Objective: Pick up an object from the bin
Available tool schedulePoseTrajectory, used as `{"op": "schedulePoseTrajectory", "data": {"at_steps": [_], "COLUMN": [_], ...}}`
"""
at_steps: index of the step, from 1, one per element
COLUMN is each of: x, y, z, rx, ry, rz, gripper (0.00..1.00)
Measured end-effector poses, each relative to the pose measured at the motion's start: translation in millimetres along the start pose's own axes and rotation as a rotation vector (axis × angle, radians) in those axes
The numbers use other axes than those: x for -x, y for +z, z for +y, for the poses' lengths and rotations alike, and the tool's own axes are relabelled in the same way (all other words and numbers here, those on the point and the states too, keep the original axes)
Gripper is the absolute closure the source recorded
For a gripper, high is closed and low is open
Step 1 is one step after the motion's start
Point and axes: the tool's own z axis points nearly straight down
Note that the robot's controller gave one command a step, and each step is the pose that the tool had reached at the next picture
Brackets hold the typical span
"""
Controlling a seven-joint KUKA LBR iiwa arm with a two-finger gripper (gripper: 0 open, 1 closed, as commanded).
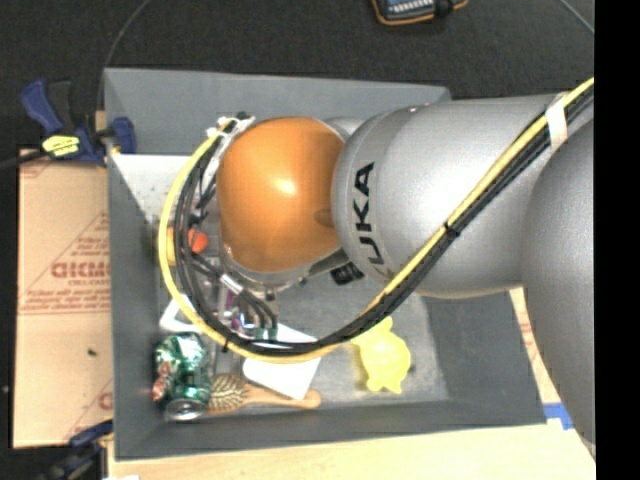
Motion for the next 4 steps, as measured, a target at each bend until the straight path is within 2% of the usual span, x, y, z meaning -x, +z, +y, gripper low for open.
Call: {"op": "schedulePoseTrajectory", "data": {"at_steps": [1,2,3,4], "x": [2.0,-15.8,77.7,-20.0], "y": [-4,146,60,124], "z": [-1,-77,-26,-115], "rx": [0.002,0.006,0.014,0.002], "ry": [0.006,-0.05,0.148,0.195], "rz": [-0.007,-0.016,-0.029,-0.005], "gripper": [0.0,0.0,0.0,0.0]}}
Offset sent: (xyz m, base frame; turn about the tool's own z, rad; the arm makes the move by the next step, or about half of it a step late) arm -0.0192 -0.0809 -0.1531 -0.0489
